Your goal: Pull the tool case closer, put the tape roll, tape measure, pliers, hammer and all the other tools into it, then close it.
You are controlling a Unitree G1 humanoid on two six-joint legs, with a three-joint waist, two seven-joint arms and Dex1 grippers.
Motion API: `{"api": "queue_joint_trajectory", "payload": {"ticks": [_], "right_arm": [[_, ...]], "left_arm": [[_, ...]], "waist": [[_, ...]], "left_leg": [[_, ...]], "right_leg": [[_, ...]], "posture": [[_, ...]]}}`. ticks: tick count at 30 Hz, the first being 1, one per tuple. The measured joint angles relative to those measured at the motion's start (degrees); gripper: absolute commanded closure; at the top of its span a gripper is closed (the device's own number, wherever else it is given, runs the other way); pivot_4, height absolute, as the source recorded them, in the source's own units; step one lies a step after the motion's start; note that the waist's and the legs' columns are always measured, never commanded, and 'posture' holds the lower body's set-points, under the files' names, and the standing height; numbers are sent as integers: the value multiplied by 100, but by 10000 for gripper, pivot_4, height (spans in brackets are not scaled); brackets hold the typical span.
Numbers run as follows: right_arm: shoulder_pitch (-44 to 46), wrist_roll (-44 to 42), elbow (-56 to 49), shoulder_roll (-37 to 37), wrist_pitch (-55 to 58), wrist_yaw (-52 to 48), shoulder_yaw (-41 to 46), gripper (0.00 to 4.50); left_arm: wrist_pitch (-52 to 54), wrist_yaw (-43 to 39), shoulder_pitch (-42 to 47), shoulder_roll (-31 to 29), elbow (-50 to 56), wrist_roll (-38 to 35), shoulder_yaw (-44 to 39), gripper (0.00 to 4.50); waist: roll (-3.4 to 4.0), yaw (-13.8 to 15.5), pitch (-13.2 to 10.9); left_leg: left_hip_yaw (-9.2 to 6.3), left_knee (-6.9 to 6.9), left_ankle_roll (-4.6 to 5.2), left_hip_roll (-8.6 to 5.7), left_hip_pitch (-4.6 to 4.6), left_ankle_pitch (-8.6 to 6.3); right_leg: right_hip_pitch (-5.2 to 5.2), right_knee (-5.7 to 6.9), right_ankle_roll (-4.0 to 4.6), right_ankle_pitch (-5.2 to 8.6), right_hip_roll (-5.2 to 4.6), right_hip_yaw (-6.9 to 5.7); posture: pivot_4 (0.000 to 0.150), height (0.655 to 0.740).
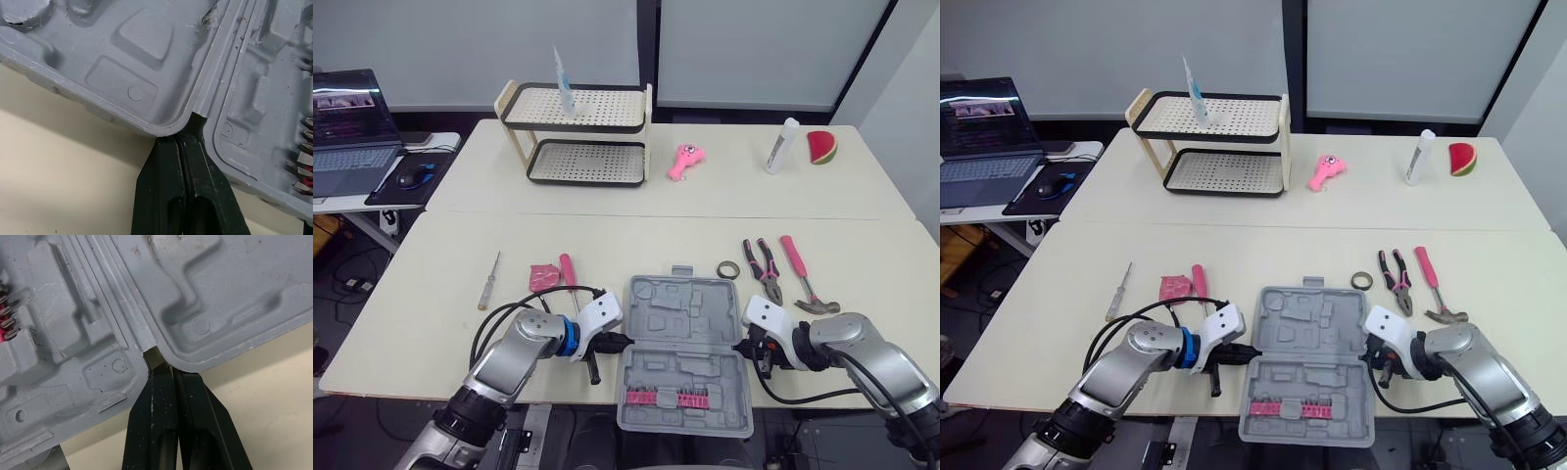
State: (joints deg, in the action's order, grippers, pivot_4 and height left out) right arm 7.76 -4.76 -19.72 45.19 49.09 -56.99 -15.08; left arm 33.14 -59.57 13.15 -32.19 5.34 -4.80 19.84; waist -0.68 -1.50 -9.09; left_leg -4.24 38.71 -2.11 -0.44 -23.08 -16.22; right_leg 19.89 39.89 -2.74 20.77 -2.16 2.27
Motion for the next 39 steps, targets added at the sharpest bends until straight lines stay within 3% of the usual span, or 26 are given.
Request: {"api": "queue_joint_trajectory", "payload": {"ticks": [26,34,39], "right_arm": [[56,-183,137,67,-95,96,-2,44908],[-275,-321,261,588,-408,86,471,44908],[-918,-462,258,963,-1326,-38,1338,44908]], "left_arm": [[-13,-112,-21,-188,4,-78,7,45000],[-196,-224,75,-406,-140,-122,-20,45000],[-503,-371,-263,-818,60,-707,-1008,45000]], "waist": [[-1,1,-1],[-2,-2,-1],[-3,-1,-4]], "left_leg": [[-1,0,0,0,1,0],[-1,-1,0,2,2,0],[-1,-2,1,4,1,0]], "right_leg": [[-2,0,0,0,0,0],[-4,-1,0,0,0,0],[-3,-2,0,0,-3,0]], "posture": [[1500,7290],[1500,7290],[1500,7290]]}}
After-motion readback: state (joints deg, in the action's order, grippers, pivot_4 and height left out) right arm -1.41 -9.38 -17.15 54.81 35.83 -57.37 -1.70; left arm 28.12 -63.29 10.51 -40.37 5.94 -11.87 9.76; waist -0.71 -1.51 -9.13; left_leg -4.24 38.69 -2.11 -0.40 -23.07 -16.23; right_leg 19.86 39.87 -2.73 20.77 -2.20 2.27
